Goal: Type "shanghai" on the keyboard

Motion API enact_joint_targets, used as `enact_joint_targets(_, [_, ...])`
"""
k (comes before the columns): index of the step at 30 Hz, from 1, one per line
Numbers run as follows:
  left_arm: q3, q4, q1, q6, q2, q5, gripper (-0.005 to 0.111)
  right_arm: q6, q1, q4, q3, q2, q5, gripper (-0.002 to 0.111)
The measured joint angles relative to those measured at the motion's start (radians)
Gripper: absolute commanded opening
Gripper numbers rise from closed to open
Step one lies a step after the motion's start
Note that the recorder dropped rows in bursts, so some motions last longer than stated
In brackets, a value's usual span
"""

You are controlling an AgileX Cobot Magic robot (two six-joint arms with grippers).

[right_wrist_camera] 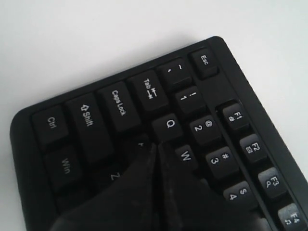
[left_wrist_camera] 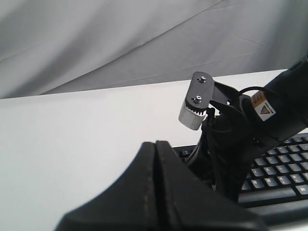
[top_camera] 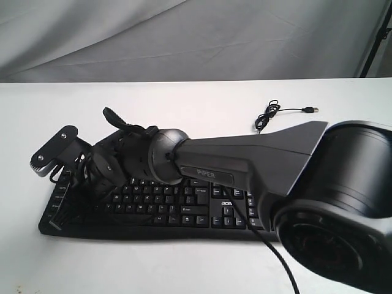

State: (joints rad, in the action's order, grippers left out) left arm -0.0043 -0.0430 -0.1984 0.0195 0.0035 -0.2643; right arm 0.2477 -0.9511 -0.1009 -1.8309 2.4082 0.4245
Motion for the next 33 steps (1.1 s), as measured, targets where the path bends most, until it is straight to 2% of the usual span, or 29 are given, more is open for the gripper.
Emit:
enact_joint_targets(18, [0.0, 0.0, 0.0, 0.0, 0.0, 0.0, 0.0, -0.009, -0.002, 0.045, 0.011, -0.028, 0.0, 0.0])
enact_joint_targets(21, [0.0, 0.0, 0.0, 0.0, 0.0, 0.0, 0.0, -0.041, -0.002, 0.063, 0.079, -0.091, -0.002, 0.0])
enact_joint_targets(28, [0.0, 0.0, 0.0, 0.0, 0.0, 0.0, 0.0, -0.121, 0.028, 0.081, 0.371, -0.27, -0.125, 0.0])
enact_joint_targets(33, [0.0, 0.0, 0.0, 0.0, 0.0, 0.0, 0.0, -0.128, 0.056, 0.069, 0.434, -0.273, -0.147, 0.0])
